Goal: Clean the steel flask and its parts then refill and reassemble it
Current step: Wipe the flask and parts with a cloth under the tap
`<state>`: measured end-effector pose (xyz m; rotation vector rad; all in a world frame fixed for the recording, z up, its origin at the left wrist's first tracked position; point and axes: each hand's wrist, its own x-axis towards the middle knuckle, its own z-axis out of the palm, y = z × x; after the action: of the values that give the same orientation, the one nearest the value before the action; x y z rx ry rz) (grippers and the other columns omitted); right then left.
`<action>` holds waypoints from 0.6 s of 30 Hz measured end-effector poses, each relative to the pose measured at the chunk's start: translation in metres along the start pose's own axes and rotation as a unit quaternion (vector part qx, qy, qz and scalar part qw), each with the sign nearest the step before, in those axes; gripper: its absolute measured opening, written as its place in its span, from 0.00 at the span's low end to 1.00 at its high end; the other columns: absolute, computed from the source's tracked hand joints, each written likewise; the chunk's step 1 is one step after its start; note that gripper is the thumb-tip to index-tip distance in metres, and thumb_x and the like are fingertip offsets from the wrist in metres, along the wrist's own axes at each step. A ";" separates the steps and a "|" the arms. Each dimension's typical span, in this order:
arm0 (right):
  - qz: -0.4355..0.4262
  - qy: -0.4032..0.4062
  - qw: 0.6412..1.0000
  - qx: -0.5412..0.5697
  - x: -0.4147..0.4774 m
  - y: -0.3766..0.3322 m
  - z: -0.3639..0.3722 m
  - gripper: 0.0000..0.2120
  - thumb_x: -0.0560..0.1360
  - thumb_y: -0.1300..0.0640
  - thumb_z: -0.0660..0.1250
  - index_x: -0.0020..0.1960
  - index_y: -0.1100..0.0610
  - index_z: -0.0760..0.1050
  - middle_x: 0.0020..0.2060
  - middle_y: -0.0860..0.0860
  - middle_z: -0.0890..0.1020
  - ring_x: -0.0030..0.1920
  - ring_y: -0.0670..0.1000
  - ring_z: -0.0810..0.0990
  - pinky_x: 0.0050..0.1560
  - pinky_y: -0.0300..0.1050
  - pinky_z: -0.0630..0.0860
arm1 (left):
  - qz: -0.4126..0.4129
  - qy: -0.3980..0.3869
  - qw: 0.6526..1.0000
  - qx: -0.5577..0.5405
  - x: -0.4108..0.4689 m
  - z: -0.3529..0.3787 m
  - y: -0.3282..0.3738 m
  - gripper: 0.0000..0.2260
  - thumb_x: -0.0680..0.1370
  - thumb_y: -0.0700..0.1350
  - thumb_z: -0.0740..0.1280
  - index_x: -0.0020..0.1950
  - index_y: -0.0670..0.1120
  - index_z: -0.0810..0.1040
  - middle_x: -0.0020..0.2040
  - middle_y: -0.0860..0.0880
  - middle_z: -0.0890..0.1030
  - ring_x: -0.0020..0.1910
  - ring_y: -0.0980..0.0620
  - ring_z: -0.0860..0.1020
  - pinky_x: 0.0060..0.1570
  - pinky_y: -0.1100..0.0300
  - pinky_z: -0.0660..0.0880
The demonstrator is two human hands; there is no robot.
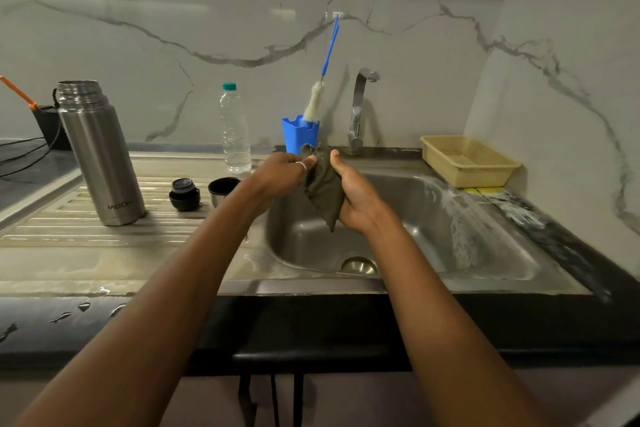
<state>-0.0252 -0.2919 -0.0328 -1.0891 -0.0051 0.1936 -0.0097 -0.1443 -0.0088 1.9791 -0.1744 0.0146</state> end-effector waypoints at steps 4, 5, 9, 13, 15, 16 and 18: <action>0.007 0.026 1.000 0.014 0.002 -0.005 -0.006 0.26 0.85 0.40 0.53 0.64 0.57 0.80 0.54 0.56 0.86 0.51 0.54 0.86 0.48 0.48 0.82 | 0.009 0.020 0.997 -0.070 0.007 0.015 0.005 0.16 0.82 0.51 0.67 0.58 0.38 0.80 0.46 0.41 0.82 0.44 0.49 0.80 0.47 0.53 0.81; 0.014 0.045 0.999 -0.001 0.003 -0.006 -0.007 0.26 0.85 0.40 0.53 0.62 0.57 0.81 0.54 0.57 0.86 0.49 0.55 0.85 0.48 0.49 0.81 | 0.008 0.022 0.997 -0.073 0.007 0.020 0.008 0.16 0.82 0.51 0.67 0.58 0.38 0.78 0.46 0.42 0.82 0.43 0.50 0.80 0.42 0.57 0.81; 0.012 0.139 0.984 -0.110 0.004 -0.008 -0.013 0.19 0.81 0.43 0.64 0.54 0.57 0.84 0.47 0.56 0.86 0.43 0.54 0.85 0.47 0.50 0.82 | 0.022 0.050 0.998 -0.027 0.008 0.039 0.017 0.11 0.81 0.50 0.69 0.53 0.44 0.73 0.41 0.45 0.77 0.35 0.53 0.76 0.25 0.67 0.73; 0.004 0.129 0.983 -0.131 0.002 -0.012 -0.028 0.23 0.76 0.34 0.68 0.57 0.52 0.84 0.45 0.52 0.88 0.44 0.51 0.86 0.45 0.48 0.82 | 0.011 0.035 0.997 -0.075 0.010 0.050 0.025 0.13 0.78 0.45 0.74 0.57 0.44 0.73 0.42 0.45 0.80 0.35 0.54 0.79 0.25 0.69 0.74; 0.014 0.095 0.991 -0.094 0.003 -0.014 -0.038 0.21 0.75 0.39 0.72 0.58 0.53 0.83 0.44 0.53 0.87 0.43 0.52 0.85 0.46 0.49 0.80 | 0.010 0.014 0.995 -0.095 0.011 0.053 0.027 0.14 0.78 0.42 0.74 0.60 0.42 0.75 0.44 0.45 0.80 0.37 0.54 0.80 0.27 0.71 0.74; 0.013 0.080 0.994 -0.070 0.005 -0.015 -0.044 0.20 0.75 0.43 0.74 0.59 0.55 0.82 0.46 0.55 0.87 0.43 0.53 0.86 0.47 0.50 0.81 | 0.011 0.001 0.995 -0.097 0.013 0.053 0.026 0.15 0.77 0.41 0.74 0.61 0.41 0.76 0.45 0.45 0.80 0.39 0.54 0.80 0.28 0.72 0.74; 0.011 0.063 0.997 -0.047 0.010 -0.019 -0.054 0.20 0.75 0.48 0.75 0.62 0.58 0.81 0.51 0.58 0.87 0.48 0.56 0.86 0.53 0.53 0.82 | 0.012 -0.023 0.994 -0.103 0.017 0.050 0.023 0.16 0.77 0.37 0.74 0.63 0.40 0.77 0.48 0.45 0.81 0.42 0.54 0.80 0.31 0.71 0.76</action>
<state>-0.0070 -0.3459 -0.0421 -1.1933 0.1115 0.1460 0.0011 -0.2009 -0.0066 1.7732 -0.2219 -0.0328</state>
